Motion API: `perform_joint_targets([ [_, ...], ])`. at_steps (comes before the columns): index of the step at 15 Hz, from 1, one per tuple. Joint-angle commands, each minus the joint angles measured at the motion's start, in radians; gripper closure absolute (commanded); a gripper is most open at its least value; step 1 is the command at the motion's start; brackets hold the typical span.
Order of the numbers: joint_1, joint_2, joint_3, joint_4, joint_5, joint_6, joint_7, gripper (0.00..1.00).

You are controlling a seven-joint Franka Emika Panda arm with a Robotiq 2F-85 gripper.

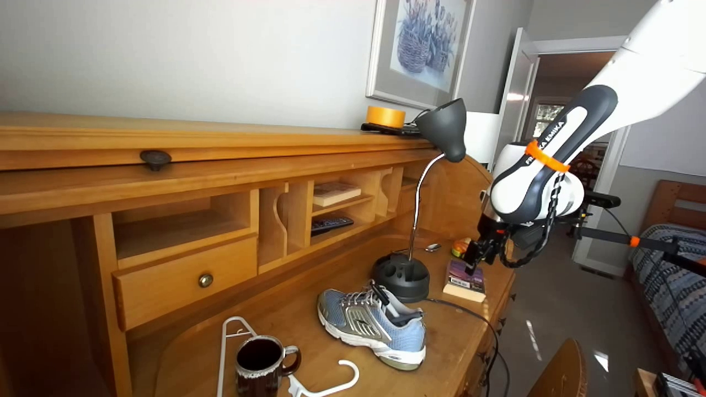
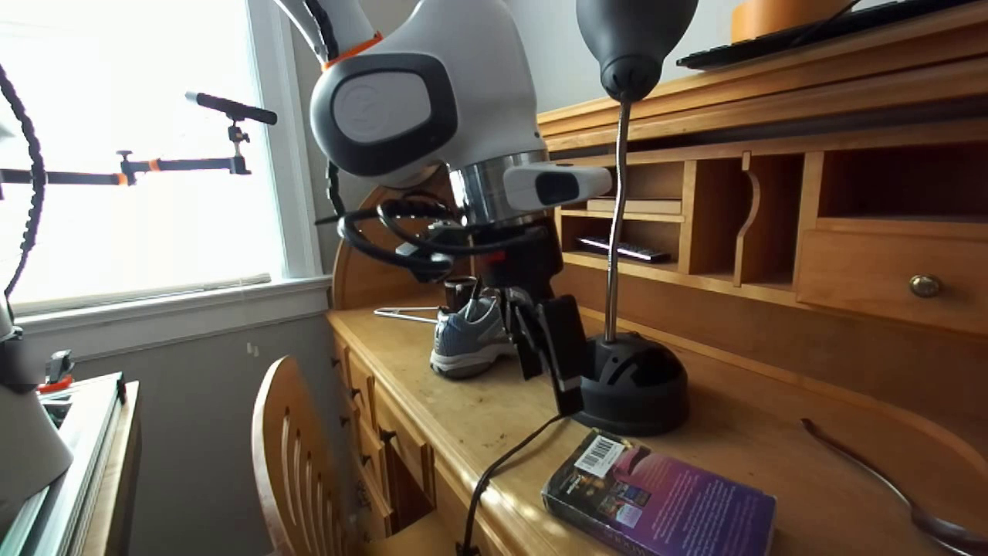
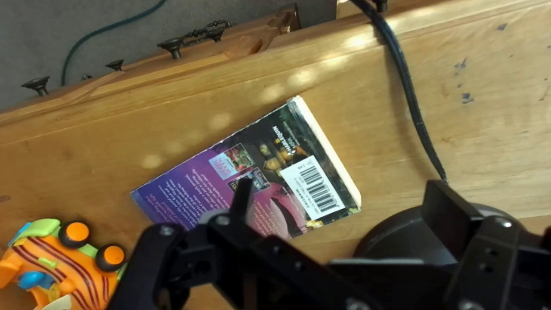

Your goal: Put the book on top of the mug

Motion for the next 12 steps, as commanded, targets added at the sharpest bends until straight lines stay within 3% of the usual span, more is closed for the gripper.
perform_joint_targets([
  [1, -0.051, 0.110, 0.047, 0.063, 0.013, 0.080, -0.004, 0.00],
  [4, -0.046, 0.177, 0.029, 0.104, -0.023, 0.127, 0.035, 0.00],
  [12, -0.132, 0.248, 0.128, 0.182, 0.002, 0.151, 0.010, 0.00],
])
